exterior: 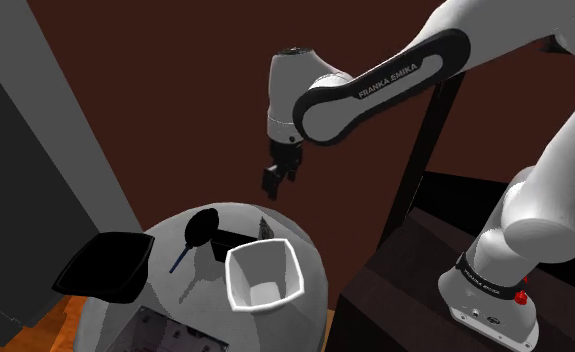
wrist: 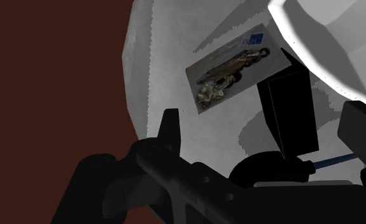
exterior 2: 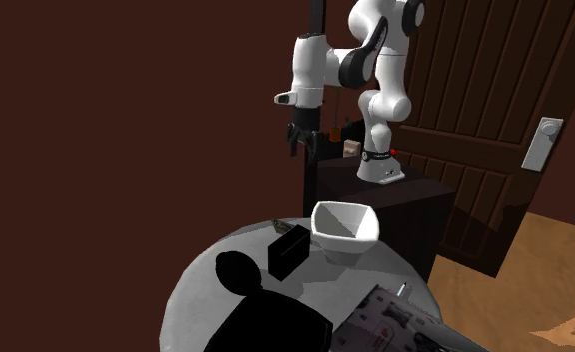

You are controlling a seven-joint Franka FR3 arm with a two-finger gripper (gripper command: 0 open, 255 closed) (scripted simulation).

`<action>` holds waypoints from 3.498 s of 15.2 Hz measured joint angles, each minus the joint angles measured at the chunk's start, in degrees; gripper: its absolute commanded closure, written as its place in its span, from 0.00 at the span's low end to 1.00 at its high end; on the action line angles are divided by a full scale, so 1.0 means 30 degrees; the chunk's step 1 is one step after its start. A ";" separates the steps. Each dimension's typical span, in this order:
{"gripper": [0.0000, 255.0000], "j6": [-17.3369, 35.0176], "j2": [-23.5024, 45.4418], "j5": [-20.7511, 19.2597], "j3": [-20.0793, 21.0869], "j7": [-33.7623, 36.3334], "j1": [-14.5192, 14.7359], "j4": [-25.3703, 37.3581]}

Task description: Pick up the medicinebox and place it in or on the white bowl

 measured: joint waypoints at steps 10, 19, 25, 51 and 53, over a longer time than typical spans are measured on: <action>0.00 0.1276 0.7990 -0.4317 -0.0035 0.3240 0.1886 0.5063; 0.00 0.1822 1.2536 -0.6090 -0.0877 0.4394 0.3675 0.8300; 0.00 0.2517 1.3297 -0.6404 -0.1104 0.4562 0.3897 0.8655; 1.00 0.0885 1.1687 -0.5708 -0.0647 0.4082 0.3402 0.8386; 1.00 0.0561 1.1359 -0.5558 -0.0531 0.4020 0.3357 0.8405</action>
